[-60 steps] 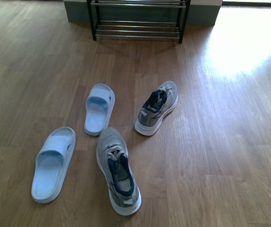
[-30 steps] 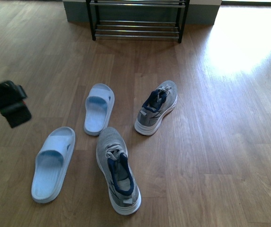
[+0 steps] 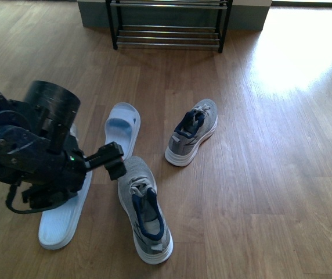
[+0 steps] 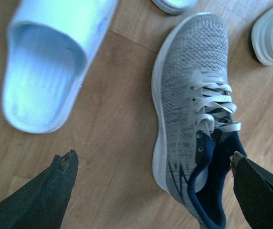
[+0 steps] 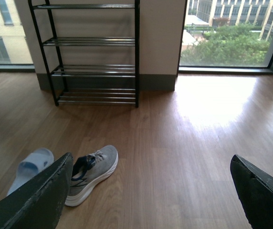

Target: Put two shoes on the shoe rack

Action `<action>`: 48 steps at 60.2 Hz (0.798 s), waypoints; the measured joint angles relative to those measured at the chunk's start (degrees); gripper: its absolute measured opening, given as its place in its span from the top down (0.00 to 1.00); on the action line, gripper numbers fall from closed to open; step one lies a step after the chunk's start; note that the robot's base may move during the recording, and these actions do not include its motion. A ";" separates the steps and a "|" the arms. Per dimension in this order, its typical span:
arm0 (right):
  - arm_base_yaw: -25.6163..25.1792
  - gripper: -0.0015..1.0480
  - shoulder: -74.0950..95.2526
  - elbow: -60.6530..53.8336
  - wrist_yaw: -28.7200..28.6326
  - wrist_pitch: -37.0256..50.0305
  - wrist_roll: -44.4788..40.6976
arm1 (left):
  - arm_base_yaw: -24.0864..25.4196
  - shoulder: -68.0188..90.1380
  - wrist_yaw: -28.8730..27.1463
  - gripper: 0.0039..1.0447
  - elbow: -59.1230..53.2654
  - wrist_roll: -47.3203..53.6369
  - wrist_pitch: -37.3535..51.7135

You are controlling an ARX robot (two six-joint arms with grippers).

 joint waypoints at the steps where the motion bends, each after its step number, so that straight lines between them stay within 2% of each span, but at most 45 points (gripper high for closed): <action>1: 0.00 0.09 0.00 0.02 0.00 0.00 0.00 | -0.17 0.44 0.24 0.09 0.37 -0.02 -0.24; 14: 0.00 0.09 -0.02 0.02 0.00 0.00 0.00 | -3.23 7.74 5.01 0.09 7.02 -0.37 -2.08; 48: 0.00 0.09 0.00 0.02 0.00 0.00 0.00 | -4.02 18.67 8.44 0.09 21.70 1.64 -14.12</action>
